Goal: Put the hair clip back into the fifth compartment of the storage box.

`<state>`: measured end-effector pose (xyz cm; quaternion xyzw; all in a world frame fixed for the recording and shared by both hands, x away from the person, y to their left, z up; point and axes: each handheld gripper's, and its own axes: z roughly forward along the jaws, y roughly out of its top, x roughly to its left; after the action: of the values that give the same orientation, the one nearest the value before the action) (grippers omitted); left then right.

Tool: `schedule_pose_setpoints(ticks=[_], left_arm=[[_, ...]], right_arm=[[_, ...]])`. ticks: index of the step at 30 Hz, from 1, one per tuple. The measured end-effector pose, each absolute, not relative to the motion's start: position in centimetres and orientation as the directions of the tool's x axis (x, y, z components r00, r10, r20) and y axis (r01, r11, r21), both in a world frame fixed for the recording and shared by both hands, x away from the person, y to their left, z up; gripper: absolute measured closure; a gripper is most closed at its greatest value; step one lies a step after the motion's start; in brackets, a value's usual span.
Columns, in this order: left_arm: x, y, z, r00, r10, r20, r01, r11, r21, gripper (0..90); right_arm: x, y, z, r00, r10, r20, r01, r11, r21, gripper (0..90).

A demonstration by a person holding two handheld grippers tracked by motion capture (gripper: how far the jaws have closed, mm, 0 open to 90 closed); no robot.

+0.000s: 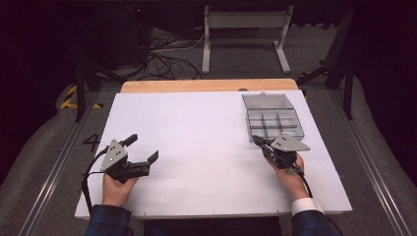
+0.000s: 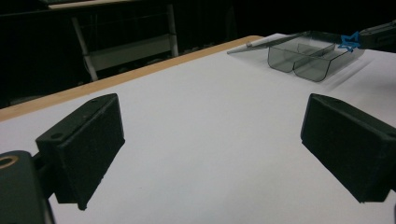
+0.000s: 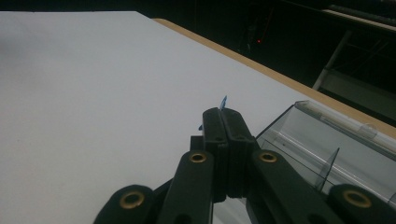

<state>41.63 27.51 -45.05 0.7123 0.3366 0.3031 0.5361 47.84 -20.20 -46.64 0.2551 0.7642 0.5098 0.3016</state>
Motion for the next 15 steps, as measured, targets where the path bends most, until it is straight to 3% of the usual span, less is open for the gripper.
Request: schedule_pose_setpoints(ticks=[15], left_arm=[[41.6, 27.6, -45.1, 0.595, 0.802, 0.057, 0.153, -0.182, 0.971, 6.2]], right_arm=[[49.0, -21.4, -46.5, -0.635, 0.751, -0.179, 0.113, 0.320, 0.941, 90.0]])
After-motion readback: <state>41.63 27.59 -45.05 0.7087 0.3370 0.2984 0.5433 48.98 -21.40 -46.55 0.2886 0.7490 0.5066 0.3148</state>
